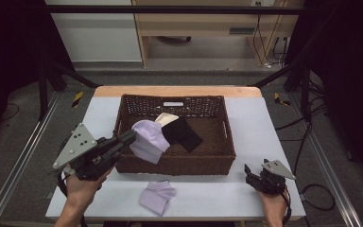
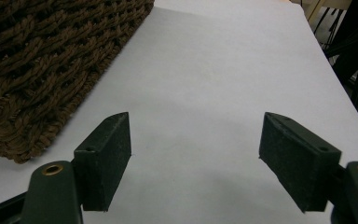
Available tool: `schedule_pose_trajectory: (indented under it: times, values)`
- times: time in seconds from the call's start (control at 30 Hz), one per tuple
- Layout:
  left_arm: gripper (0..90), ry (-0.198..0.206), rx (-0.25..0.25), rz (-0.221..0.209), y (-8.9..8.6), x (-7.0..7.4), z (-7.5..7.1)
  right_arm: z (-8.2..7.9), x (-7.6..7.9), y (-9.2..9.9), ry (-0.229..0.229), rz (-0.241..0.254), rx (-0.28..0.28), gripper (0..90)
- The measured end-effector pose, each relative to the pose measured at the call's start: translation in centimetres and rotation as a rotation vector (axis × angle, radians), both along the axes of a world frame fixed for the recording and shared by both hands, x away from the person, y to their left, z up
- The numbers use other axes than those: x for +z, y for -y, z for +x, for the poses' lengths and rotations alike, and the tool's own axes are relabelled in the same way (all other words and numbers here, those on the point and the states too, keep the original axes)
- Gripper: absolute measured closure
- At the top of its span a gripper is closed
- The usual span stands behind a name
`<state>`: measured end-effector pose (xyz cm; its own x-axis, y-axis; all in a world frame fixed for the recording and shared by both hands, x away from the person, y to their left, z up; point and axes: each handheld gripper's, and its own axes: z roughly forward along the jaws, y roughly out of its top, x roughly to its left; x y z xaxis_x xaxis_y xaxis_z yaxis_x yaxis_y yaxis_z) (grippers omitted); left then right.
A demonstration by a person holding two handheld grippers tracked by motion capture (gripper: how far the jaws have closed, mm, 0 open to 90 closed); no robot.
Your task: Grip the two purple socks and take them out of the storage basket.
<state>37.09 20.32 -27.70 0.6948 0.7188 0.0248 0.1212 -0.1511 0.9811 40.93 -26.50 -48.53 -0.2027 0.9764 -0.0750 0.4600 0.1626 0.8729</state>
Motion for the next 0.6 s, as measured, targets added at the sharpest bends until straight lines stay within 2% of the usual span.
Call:
schedule_pose_trajectory:
  times: [0.13,0.33,0.6]
  values:
    - [86.6,-0.015,-0.005,0.006,-0.3,-1.0,-0.6,0.0,0.0,0.0,-0.001,-0.001,-0.002,25.2]
    - [86.6,-0.063,-0.014,0.038,-0.4,-3.6,-1.4,0.0,0.0,0.0,0.001,-0.001,-0.001,25.1]
    - [86.6,-0.136,-0.012,0.069,-0.6,-6.4,-1.1,0.0,0.0,0.0,-0.001,-0.001,-0.004,25.0]
